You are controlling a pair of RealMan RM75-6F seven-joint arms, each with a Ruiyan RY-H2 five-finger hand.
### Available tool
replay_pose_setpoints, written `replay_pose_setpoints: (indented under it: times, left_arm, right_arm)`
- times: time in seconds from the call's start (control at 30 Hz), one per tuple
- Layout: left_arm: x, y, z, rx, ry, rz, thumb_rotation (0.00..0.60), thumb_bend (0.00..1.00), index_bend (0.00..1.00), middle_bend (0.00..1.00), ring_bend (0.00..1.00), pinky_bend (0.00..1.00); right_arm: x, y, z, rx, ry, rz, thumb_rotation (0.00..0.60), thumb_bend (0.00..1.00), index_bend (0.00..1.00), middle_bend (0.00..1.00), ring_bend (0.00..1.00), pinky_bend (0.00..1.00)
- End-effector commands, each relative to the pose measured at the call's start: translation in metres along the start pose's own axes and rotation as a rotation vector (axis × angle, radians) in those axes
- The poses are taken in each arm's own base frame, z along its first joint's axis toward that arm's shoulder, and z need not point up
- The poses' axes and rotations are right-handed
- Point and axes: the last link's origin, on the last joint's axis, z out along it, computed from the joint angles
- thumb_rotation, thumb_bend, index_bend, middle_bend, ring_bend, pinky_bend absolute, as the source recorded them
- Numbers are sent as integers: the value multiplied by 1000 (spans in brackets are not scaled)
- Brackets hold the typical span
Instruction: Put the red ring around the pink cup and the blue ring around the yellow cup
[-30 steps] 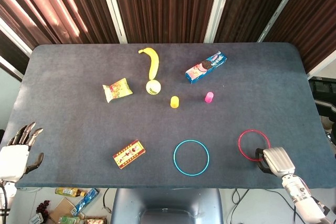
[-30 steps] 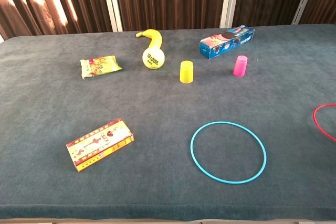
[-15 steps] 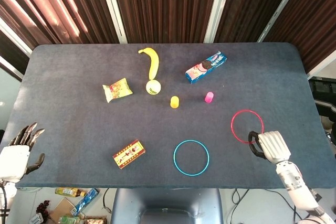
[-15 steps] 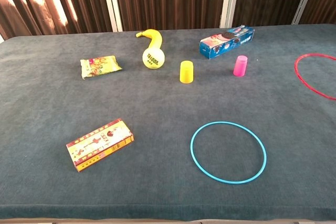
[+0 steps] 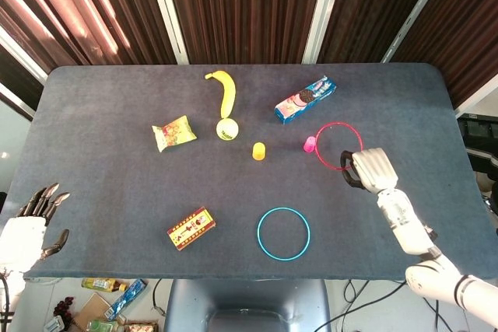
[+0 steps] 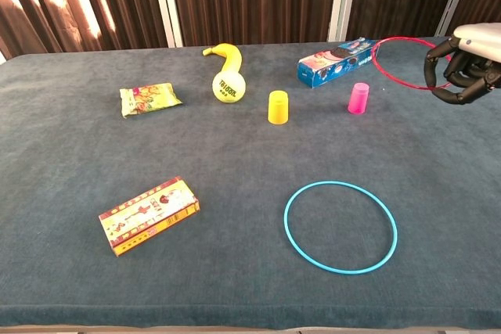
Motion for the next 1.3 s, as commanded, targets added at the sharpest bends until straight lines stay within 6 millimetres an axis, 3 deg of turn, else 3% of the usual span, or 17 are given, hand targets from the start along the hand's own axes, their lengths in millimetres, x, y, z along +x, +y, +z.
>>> replay_pose_setpoints:
  times: [0.03,0.23,0.6,1.0,1.3]
  left_arm:
    - [1,-2,0,4,2,-5,600,380,157,25,26,248]
    - [2,-3,-1,6,3,-15,600,380,158,25,26,249]
    - [3,-5,-1,7,-8,-24,600,380,158,26,27,250]
    - [2,-4,0,0,-18,-22,600,380,158,30,36,251]
    - [2,-3,1,-9,-2,-22,600,380,164,38,37,251]
  right_arm:
    - [-3,-6,27,-8,-43,47,600,617,822,1000,1000,1000]
    - [-16,-15,53,-4,-88,55,600,617,822,1000,1000,1000]
    - [-42,-21,73,-9,-138,86,600,617,822,1000,1000,1000]
    - [-48,-19,75,5,-157,110,600,615,741,1000,1000,1000]
    - [-43,-15,68,18,-166,105,600,543,689,1000,1000,1000]
